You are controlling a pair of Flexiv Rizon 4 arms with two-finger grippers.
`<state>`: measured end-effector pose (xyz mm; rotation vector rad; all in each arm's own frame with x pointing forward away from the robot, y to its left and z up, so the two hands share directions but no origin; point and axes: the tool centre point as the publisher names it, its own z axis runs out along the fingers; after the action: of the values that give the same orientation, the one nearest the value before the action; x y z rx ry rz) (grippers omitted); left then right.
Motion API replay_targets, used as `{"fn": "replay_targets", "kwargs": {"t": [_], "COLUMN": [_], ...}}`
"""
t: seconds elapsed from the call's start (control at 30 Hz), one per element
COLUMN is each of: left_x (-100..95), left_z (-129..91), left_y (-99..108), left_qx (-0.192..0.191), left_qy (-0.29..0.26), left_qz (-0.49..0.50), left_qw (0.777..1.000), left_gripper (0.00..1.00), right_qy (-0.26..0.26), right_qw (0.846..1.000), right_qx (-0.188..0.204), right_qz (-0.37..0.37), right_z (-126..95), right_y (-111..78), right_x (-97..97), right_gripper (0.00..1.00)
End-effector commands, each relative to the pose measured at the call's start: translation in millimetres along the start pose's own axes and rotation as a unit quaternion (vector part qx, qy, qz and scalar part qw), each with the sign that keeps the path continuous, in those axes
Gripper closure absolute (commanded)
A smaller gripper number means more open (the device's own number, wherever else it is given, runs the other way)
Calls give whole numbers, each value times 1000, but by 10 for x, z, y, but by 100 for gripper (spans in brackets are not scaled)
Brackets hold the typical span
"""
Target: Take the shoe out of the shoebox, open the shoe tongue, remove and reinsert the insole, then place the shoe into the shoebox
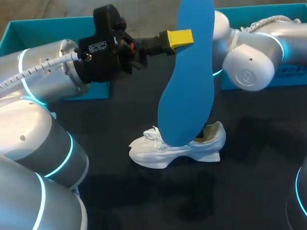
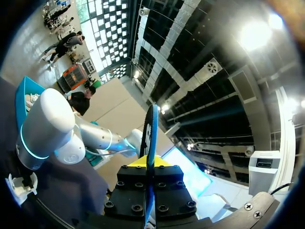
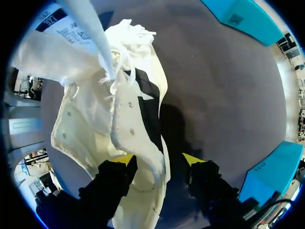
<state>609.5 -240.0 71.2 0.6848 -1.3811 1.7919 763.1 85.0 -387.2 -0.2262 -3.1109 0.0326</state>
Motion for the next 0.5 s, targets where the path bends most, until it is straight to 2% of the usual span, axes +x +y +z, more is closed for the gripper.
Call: {"fn": "replay_targets", "kwargs": {"t": [0.03,0.17,0.27,0.33,0.37,0.5], "left_x": [60,60,60,60,60,60], "left_z": [11,11,11,11,11,11], "left_y": [56,56,56,56,56,56], "left_qx": [61,61,61,61,61,61], "left_qy": [-1,-1,-1,-1,-1,-1], "left_qz": [0,0,0,0,0,0], "left_qw": [998,998,998,998,998,998], "left_gripper": [100,100,100,100,100,100], "right_qy": [3,6,9,12,14,15], "right_qw": [1000,1000,1000,1000,1000,1000], "right_qx": [1,1,4,2,-1,-4], "right_qz": [1,2,0,3,5,6], "right_z": [59,55,74,88,90,83], "right_y": [23,31,46,47,47,50], "right_x": [9,19,16,13,13,21], "right_gripper": [51,57,65,82,100,100]}}
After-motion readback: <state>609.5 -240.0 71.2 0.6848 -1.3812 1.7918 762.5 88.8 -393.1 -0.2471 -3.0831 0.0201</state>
